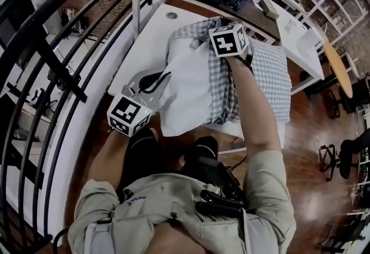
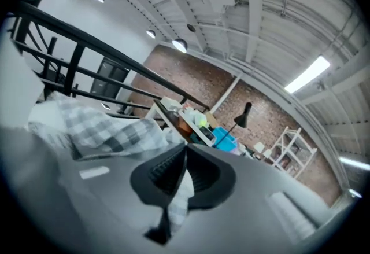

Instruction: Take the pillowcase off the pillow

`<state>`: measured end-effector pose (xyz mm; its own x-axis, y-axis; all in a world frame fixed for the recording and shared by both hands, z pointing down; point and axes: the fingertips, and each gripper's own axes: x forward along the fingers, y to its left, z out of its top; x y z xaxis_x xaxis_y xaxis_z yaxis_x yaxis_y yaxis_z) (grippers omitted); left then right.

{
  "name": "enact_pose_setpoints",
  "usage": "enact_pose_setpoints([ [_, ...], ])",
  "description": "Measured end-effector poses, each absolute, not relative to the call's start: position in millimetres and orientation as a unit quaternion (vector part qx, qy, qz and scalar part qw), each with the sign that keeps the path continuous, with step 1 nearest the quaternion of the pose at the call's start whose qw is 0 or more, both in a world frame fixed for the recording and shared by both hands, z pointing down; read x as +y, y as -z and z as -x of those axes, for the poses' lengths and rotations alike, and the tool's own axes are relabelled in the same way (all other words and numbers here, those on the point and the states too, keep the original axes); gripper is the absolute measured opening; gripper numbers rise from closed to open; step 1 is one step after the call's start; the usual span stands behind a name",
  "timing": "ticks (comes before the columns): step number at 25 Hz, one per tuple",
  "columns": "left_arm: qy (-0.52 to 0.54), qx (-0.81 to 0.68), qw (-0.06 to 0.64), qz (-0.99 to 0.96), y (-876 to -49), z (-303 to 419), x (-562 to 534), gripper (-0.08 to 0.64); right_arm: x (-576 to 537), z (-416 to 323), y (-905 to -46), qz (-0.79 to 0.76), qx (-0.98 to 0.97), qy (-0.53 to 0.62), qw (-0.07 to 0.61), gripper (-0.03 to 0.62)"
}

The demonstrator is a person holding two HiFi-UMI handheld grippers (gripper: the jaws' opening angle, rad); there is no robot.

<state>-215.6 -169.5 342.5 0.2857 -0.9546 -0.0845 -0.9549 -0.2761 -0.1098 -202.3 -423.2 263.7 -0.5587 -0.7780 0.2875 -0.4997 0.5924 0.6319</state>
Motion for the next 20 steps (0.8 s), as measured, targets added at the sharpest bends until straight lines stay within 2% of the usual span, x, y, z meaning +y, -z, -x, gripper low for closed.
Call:
enact_pose_setpoints([
  [4, -0.023, 0.601, 0.067, 0.796, -340.4, 231.1, -156.4, 0.014, -462.2, 150.2, -268.5, -0.424, -0.815, 0.243, 0.312, 0.006],
  [7, -0.018, 0.588, 0.038, 0.808, -349.6, 227.2, -165.1, 0.015, -461.8, 140.0, -297.4, -0.397, -0.826, 0.221, 0.333, 0.006],
  [9, -0.009, 0.584, 0.031, 0.811, -347.4, 222.8, -166.9, 0.041, -451.0, 141.8, -312.8, -0.366, -0.838, 0.223, 0.339, 0.006],
  [11, -0.027, 0.592, 0.046, 0.804, -328.2, 224.3, -161.4, 0.102, -439.6, 143.8, -315.2, -0.343, -0.848, 0.234, 0.330, 0.006],
  [14, -0.063, 0.620, 0.074, 0.779, -287.3, 236.9, -163.0, 0.104, -423.5, 151.0, -307.1, -0.314, -0.865, 0.241, 0.308, 0.008],
  [16, -0.032, 0.638, 0.070, 0.766, -279.3, 244.7, -186.3, 0.104, -412.3, 158.2, -303.1, -0.297, -0.875, 0.244, 0.295, 0.008],
  [18, 0.036, 0.648, 0.035, 0.760, -294.2, 247.5, -220.0, 0.111, -401.2, 165.4, -303.1, -0.282, -0.882, 0.246, 0.288, 0.008],
  [19, 0.076, 0.648, 0.010, 0.758, -308.4, 247.3, -235.8, 0.124, -396.4, 168.0, -304.0, -0.274, -0.885, 0.245, 0.287, 0.009],
  [20, 0.114, 0.646, -0.015, 0.754, -324.5, 246.6, -248.9, 0.167, -392.3, 169.7, -305.1, -0.268, -0.888, 0.243, 0.285, 0.009],
])
